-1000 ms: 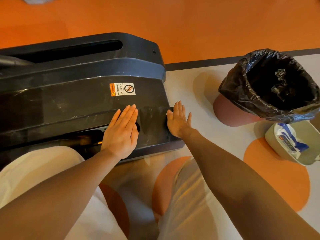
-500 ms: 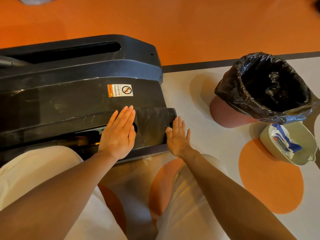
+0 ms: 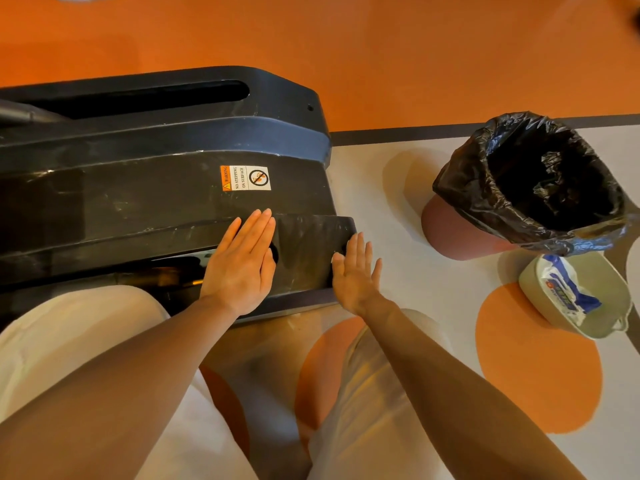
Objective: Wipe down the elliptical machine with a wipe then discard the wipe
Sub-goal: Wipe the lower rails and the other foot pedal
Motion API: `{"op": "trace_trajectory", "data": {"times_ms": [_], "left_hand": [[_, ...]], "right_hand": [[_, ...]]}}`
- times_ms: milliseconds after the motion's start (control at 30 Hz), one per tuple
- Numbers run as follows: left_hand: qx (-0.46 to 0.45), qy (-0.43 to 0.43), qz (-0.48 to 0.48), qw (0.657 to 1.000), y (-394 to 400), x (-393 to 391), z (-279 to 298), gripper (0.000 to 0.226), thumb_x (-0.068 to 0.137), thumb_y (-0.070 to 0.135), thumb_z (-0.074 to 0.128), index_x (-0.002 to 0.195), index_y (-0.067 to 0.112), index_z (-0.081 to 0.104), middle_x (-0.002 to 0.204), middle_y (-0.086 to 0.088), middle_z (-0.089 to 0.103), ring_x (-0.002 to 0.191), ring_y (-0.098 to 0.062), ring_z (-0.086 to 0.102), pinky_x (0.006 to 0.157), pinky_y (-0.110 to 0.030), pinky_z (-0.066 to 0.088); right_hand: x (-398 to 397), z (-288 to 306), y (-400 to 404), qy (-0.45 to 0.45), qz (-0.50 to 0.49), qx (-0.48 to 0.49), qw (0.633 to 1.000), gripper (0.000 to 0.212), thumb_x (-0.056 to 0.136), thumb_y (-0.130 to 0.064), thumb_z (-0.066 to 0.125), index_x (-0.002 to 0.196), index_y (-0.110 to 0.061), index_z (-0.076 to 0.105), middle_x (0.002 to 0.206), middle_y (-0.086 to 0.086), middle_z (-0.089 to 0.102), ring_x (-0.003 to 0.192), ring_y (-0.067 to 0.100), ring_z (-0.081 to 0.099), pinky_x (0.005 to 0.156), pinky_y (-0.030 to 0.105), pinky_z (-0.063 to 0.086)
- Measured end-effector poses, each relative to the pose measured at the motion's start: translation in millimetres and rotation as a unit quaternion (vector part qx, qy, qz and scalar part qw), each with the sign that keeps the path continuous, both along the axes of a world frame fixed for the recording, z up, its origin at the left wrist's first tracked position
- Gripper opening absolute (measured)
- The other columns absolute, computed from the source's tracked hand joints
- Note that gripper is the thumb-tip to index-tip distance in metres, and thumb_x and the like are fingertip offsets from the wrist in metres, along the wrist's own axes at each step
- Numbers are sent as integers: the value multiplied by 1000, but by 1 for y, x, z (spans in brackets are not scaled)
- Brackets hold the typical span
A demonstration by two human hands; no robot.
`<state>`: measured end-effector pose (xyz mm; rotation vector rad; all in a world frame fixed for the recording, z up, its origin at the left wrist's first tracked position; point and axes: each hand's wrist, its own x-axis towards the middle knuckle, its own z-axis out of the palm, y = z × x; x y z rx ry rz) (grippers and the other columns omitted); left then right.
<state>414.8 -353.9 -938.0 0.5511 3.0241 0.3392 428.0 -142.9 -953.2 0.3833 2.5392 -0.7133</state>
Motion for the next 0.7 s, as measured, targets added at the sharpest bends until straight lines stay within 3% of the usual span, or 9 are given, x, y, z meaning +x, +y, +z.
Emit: {"op": "trace_trajectory", "data": {"times_ms": [167, 400, 700], "left_hand": [[1, -2, -1, 1000, 0, 0, 1, 62, 101, 35, 9, 152, 8, 31, 161, -5, 27, 150, -18, 17, 123, -38, 12], [-1, -10, 0, 1000, 1, 0, 4, 66, 99, 38, 6, 152, 8, 31, 161, -5, 26, 150, -18, 16, 124, -39, 13], [-12, -12, 4, 1000, 1, 1, 3, 67, 97, 39, 2, 154, 12, 25, 163, -2, 20, 151, -15, 8, 123, -35, 5]], "right_hand": [[7, -2, -4, 17, 10, 23, 1000, 58, 105, -41, 9, 155, -18, -11, 162, -1, -19, 148, 21, -19, 119, 43, -15], [-18, -3, 9, -20, -19, -19, 999, 60, 105, -43, 12, 154, -19, -15, 162, -1, -21, 148, 21, -19, 118, 43, -16], [19, 1, 2, -3, 33, 3, 999, 58, 105, -42, 8, 153, -21, -17, 160, -2, -25, 147, 18, -24, 116, 41, -20]]}}
